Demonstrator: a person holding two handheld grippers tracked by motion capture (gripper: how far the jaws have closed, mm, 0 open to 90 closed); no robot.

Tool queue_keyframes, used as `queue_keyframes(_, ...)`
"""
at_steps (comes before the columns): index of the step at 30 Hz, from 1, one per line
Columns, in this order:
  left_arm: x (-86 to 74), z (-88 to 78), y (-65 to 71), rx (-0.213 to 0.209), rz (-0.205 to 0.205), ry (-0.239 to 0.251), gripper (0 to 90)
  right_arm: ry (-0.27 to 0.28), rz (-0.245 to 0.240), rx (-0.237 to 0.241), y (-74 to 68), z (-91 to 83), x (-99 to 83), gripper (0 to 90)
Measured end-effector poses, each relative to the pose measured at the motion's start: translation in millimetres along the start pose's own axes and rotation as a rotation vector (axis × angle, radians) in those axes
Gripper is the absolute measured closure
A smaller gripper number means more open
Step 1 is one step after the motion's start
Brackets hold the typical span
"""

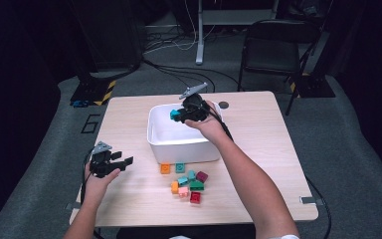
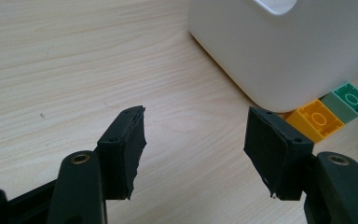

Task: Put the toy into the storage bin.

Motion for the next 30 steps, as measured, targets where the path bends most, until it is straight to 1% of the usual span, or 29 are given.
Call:
queue_keyframes(3, -0.3, 0.3, -0.1, -0.002, 0.001, -0.001, 37.7, 0.009, -0.002, -0.016, 5.1, 8.1, -4.0, 66.4)
queue_keyframes(8, -0.6, 0.8, 0.0, 0.002, 0.002, 0.003, 37.8, 0.013, -0.001, -0.004, 9.5, 13.7, -6.9, 64.9)
queue_keyframes(11, -0.7, 1.1, 0.3, 0.002, 0.002, 0.003, 37.8, -0.01, 0.002, -0.01, 13.4, 17.6, -11.1, 64.3)
queue_keyframes(14, -0.7, 1.0, 0.2, 0.002, 0.001, 0.003, 37.8, -0.021, 0.002, -0.007, 15.2, 20.0, -13.9, 64.1)
queue_keyframes(15, -0.6, 0.8, 0.0, 0.001, 0.002, 0.003, 37.8, -0.031, 0.011, -0.011, 14.7, 20.5, -14.7, 62.6)
queue_keyframes(16, -0.8, 0.8, -0.1, 0.002, 0.0, 0.003, 37.8, -0.033, 0.013, -0.015, 13.6, 21.4, -14.8, 58.8)
queue_keyframes(17, -1.0, 1.2, -0.2, 0.001, -0.001, 0.006, 37.8, -0.026, -0.002, -0.015, 13.6, 20.8, -13.8, 58.1)
queue_keyframes(18, -1.0, 1.2, -0.2, 0.001, -0.001, 0.006, 37.8, -0.026, -0.002, -0.015, 13.6, 20.8, -13.8, 58.1)
queue_keyframes(19, -1.0, 1.4, -0.1, 0.002, 0.0, 0.005, 37.8, -0.022, 0.003, -0.014, 12.7, 19.3, -12.6, 57.5)
queue_keyframes(20, -0.8, 1.0, -0.2, -0.001, 0.001, -0.004, 37.8, -0.011, 0.016, -0.014, 11.1, 16.2, -10.5, 54.7)
queue_keyframes(21, -0.9, 1.1, 0.3, -0.003, 0.003, -0.008, 37.8, -0.008, 0.029, -0.016, 10.1, 14.0, -9.5, 54.0)
queue_keyframes(23, -0.9, 1.1, 0.6, -0.003, 0.003, -0.01, 37.8, -0.005, 0.026, -0.019, 9.2, 12.2, -8.7, 53.9)
queue_keyframes(24, -0.9, 1.1, 0.5, -0.002, 0.002, -0.011, 37.8, -0.007, 0.021, -0.027, 7.2, 9.7, -7.8, 53.8)
queue_keyframes(25, -0.9, 1.1, 0.5, -0.002, 0.001, -0.01, 37.7, 0.002, -0.003, -0.042, 2.9, 3.2, -5.3, 52.9)
queue_keyframes(26, -0.9, 1.2, 0.4, -0.002, 0.0, -0.011, 37.7, 0.002, -0.003, -0.042, 2.9, 3.2, -5.3, 52.9)
queue_keyframes(28, -1.1, 1.5, 0.5, -0.001, 0.0, -0.011, 37.4, 0.019, -0.017, -0.031, -2.2, -3.9, -2.6, 52.3)
queue_keyframes(29, -1.1, 1.6, 0.5, 0.0, 0.0, -0.012, 37.2, 0.037, -0.035, -0.025, -7.8, -11.4, -1.0, 51.8)
queue_keyframes(30, -1.1, 1.7, 0.5, 0.001, -0.001, -0.012, 37.2, 0.037, -0.035, -0.025, -7.8, -11.4, -1.0, 51.8)
Point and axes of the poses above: each handheld gripper's, and its own axes: z roughly forward along the jaws, x roughly out of its top, y roughly to its right, the point moved 1 cm from there along z, roughly forward along the jaws, and after that the axes turned 8 degrees about y, right-handed, at the moved point
